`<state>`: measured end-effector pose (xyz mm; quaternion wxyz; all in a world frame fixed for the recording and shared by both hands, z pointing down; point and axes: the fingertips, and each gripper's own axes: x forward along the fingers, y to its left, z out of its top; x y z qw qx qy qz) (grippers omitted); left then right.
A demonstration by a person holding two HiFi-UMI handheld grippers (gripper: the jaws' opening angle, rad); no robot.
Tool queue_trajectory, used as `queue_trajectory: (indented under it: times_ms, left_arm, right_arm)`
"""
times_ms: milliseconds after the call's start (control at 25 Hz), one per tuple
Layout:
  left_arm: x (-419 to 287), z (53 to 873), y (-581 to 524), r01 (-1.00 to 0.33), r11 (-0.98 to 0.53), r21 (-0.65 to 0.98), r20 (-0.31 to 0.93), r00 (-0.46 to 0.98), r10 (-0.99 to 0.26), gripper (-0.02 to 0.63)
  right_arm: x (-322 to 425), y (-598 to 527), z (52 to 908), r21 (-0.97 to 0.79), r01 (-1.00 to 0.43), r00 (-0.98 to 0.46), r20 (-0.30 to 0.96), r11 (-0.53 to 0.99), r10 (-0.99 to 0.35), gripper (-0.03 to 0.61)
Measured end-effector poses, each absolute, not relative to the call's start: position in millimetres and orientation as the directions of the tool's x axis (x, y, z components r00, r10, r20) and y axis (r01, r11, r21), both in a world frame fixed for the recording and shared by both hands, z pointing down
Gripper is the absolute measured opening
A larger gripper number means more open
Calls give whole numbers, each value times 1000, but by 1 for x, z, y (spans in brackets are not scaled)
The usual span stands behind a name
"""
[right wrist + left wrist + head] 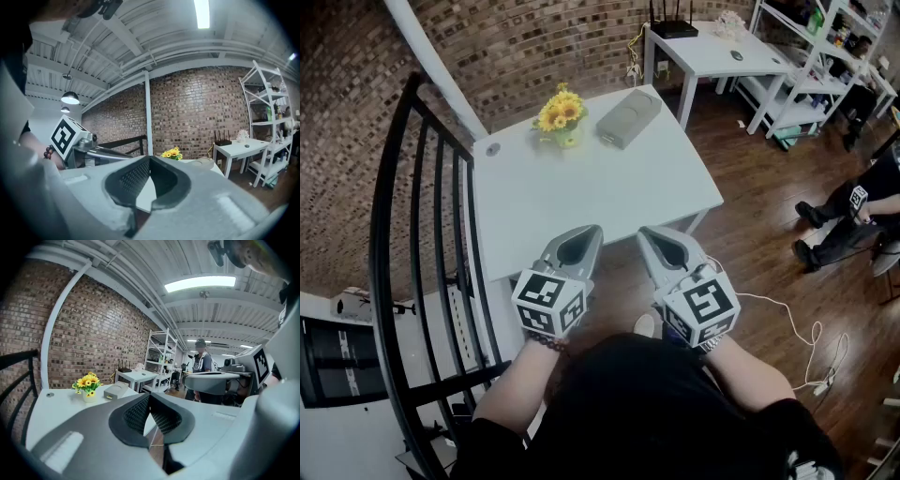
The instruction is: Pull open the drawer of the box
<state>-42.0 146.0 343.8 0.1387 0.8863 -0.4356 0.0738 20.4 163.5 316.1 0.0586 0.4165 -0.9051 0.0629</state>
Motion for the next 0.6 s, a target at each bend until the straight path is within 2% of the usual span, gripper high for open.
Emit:
queue_trajectory:
  times_ms: [600]
  left_arm:
    - [11,353,80,-817,-554,160,285,576,-766,15]
  right_arm:
    - [72,113,323,-70,-735,-675,171,674,-718,-11]
